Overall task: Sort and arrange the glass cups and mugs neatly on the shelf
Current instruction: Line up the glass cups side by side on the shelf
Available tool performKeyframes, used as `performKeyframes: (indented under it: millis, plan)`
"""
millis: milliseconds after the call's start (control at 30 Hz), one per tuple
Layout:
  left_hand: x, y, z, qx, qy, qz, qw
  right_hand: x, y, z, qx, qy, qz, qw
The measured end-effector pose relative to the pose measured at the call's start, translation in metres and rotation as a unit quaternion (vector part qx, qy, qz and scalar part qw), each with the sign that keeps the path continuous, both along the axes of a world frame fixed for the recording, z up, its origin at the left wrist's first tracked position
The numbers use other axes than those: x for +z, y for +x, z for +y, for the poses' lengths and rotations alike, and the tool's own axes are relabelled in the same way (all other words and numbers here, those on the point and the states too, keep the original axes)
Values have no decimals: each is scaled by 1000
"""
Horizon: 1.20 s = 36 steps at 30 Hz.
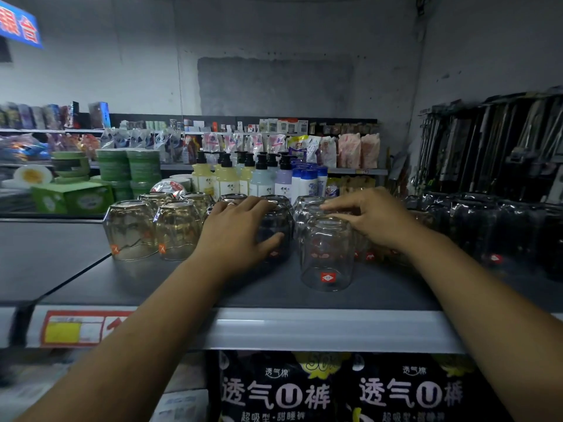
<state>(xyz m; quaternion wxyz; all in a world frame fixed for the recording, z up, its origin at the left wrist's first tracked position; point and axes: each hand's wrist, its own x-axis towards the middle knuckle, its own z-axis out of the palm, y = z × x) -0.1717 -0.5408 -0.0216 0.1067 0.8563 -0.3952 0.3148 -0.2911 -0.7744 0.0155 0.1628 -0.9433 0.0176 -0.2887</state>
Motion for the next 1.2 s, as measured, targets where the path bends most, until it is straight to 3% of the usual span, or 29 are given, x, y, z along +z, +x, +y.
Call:
performKeyframes:
  millis: [167, 233, 367, 433, 500, 633, 733, 867, 967, 1200]
  plan:
    - [-1, 1, 0, -9, -6, -8, 1000, -2, -4, -1, 3, -27, 17, 999]
    - [-3, 2, 1, -14, -10, -4, 1000, -5, -11, -1, 3, -20, -16, 1000]
    - [3, -7, 1, -73, -76, -28, 994, -19, -39, 18, 24, 122, -155, 980]
    - [6, -17, 1, -127, -120, -35, 984, -32, -48, 29, 38, 203, -136, 969]
    - [5, -35, 2, -193, -167, 58, 965, -43, -54, 36, 50, 252, -65, 964]
    - [-12, -62, 1, -241, -183, 282, 910, -50, -56, 35, 18, 209, 58, 976]
    - [-23, -57, 2, -237, -155, 333, 899, -54, -51, 34, 27, 211, 51, 976]
    - [-23, -53, 2, -269, -122, 415, 860, -58, -46, 32, 66, 243, 32, 967]
    - [-20, -60, -1, -309, -98, 434, 840, -57, -47, 32, 80, 257, 31, 963]
    - [-22, -60, 0, -303, -123, 420, 847, -53, -50, 37, 93, 270, 42, 958]
